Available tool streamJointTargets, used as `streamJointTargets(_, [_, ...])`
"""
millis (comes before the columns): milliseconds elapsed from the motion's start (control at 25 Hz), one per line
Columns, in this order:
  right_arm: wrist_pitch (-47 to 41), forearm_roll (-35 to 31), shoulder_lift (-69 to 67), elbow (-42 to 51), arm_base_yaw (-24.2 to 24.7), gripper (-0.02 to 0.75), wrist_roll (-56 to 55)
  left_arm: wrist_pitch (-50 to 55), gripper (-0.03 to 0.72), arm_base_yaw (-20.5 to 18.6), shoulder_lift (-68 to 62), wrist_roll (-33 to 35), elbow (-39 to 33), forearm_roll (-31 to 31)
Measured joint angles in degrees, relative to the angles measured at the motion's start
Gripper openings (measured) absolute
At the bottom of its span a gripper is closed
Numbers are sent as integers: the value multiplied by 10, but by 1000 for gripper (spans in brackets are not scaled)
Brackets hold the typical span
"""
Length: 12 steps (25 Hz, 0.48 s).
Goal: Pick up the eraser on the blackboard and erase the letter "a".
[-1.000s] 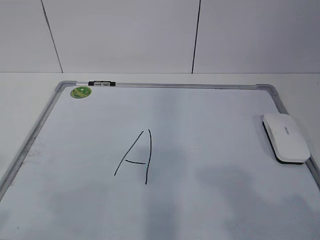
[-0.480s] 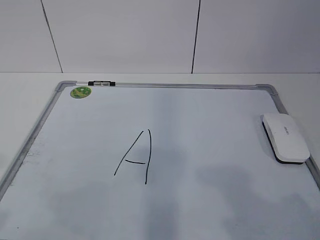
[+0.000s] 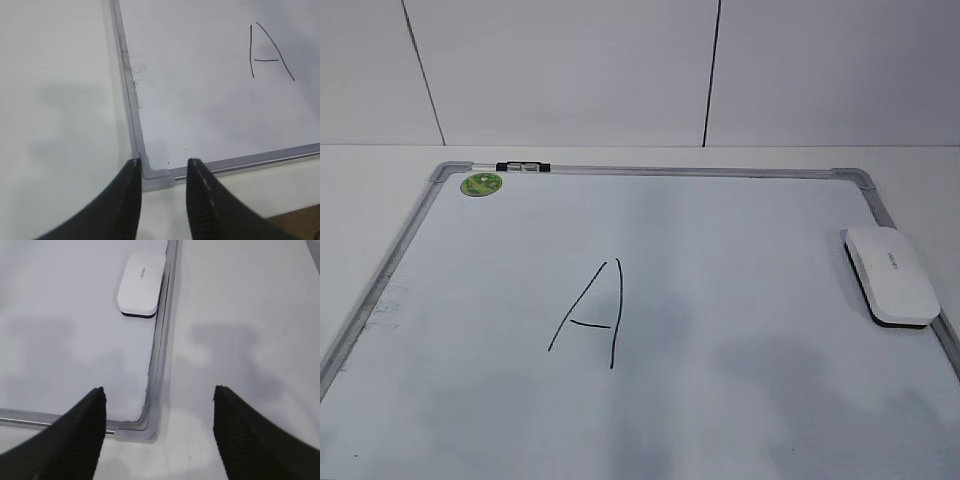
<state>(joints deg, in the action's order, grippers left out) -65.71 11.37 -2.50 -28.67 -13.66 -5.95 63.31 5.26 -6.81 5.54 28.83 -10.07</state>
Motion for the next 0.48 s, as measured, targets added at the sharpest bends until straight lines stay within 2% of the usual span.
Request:
streamJointTargets(240, [0, 1, 32, 0, 0, 539, 0, 0, 235, 0, 60, 0, 0, 0])
streamJointTargets(480, [0, 1, 35, 0, 0, 539, 0, 1, 235, 0, 62, 0, 0, 1])
